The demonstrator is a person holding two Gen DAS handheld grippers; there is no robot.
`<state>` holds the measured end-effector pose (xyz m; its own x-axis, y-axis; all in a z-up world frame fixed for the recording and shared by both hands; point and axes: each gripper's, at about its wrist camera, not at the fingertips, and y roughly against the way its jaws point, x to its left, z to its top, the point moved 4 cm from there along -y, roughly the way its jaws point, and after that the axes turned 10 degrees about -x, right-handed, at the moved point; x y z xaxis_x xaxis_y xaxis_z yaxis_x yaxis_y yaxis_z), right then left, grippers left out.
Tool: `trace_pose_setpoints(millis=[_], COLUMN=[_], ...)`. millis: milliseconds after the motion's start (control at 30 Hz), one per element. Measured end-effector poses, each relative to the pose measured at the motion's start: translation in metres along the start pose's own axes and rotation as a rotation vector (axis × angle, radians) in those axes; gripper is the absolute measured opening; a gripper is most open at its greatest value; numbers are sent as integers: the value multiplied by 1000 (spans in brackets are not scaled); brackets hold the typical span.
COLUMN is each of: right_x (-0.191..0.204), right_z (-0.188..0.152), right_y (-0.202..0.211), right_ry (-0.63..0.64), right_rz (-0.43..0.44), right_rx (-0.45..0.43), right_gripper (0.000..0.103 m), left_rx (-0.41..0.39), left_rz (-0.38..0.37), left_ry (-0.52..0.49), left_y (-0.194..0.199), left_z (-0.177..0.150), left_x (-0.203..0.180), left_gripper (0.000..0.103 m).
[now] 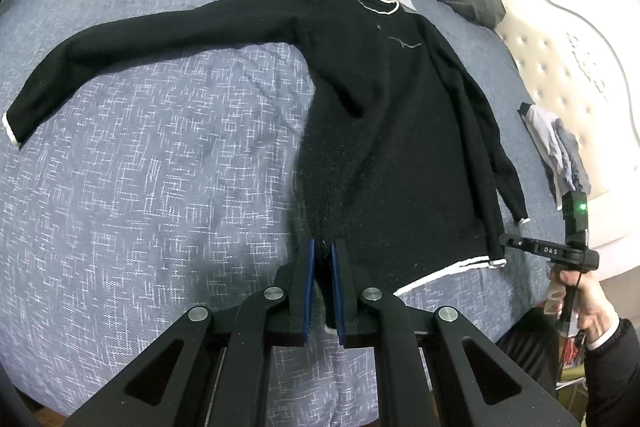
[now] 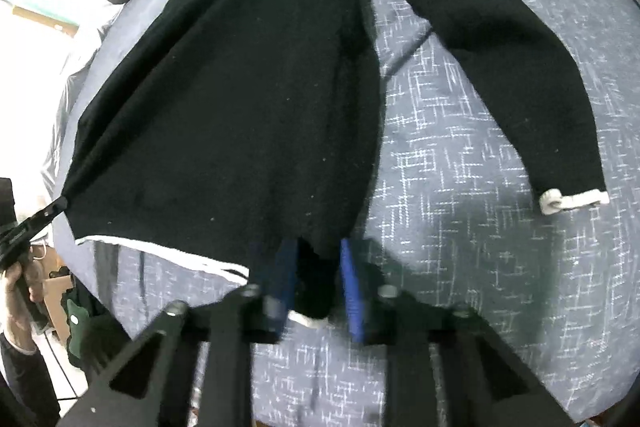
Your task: Fold clothes
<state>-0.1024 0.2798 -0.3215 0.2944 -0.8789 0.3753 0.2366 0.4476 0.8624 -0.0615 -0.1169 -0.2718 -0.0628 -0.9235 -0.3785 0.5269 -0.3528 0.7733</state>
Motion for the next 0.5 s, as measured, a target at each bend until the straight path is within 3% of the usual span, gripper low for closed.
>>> trace_pose_setpoints(millis=[100, 500], right_x=[-2, -33], right_z=[1, 8], right_y=[5, 59], right_ry=[-9, -28], right_rz=[22, 8], right_rx=[-21, -88], right_gripper=[6, 4], left_rx=[3, 16], left_rz=[0, -18], left_ry=[-3, -2], left_y=[-1, 1], left_z=[-1, -7], left_x=[1, -2], left_gripper=[9, 9])
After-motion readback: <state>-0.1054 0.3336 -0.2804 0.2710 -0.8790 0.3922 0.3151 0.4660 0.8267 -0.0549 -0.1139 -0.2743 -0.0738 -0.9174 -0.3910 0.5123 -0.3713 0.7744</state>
